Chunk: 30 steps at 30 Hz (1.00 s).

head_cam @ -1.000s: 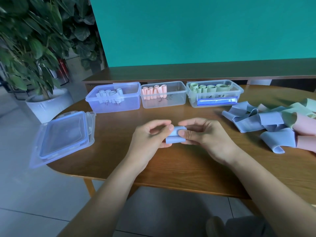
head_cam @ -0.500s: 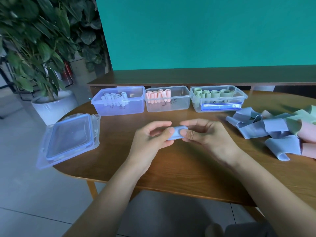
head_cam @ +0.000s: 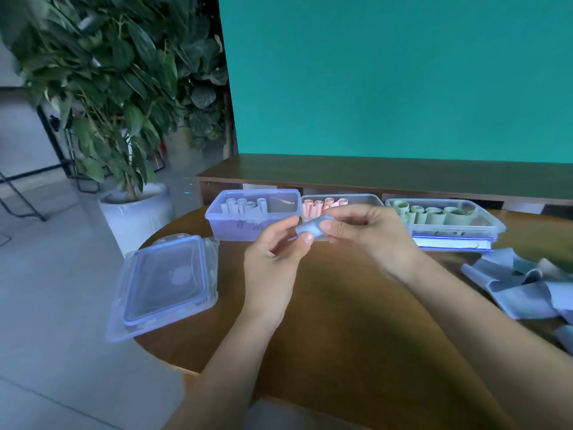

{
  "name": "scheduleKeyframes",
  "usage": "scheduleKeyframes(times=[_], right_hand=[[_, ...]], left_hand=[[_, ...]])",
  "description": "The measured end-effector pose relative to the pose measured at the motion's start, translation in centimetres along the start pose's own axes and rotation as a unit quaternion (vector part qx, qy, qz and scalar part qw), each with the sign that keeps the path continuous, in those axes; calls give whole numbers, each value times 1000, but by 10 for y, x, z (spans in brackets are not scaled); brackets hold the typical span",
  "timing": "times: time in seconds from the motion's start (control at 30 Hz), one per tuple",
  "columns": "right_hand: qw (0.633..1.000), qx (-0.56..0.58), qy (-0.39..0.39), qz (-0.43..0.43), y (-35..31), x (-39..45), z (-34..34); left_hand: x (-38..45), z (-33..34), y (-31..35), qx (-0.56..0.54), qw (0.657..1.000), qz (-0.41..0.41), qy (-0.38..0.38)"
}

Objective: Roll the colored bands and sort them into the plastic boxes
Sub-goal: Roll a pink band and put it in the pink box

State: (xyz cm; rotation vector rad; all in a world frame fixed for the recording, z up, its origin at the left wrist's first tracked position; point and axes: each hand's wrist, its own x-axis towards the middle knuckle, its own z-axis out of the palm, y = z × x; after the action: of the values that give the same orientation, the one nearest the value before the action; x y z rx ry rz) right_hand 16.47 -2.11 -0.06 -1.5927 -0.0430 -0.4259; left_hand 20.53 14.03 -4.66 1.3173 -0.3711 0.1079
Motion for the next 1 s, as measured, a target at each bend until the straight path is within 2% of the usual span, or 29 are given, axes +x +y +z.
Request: scheduleKeyframes(times=[0.17, 0.27, 0.37, 0.57, 0.77, 1.0], right_hand=[[996, -84, 4, -21, 1, 74, 13], [989, -142, 11, -31, 11, 126, 21], [962, -270, 15, -37, 24, 169, 30], [900, -433, -53, -14, 62, 231, 52], [849, -516, -114, -26, 89, 268, 66], [816, -558, -151, -18, 100, 279, 77]], left_hand=[[40, -16, -21, 34, 995, -45, 77], [64, -24, -33, 83, 990, -53, 100], [91, -25, -40, 175, 978, -45, 101], [110, -27, -54, 292, 948, -18, 122], [107, -26, -66, 340, 935, -3, 101], [105, -24, -65, 349, 932, -3, 96]])
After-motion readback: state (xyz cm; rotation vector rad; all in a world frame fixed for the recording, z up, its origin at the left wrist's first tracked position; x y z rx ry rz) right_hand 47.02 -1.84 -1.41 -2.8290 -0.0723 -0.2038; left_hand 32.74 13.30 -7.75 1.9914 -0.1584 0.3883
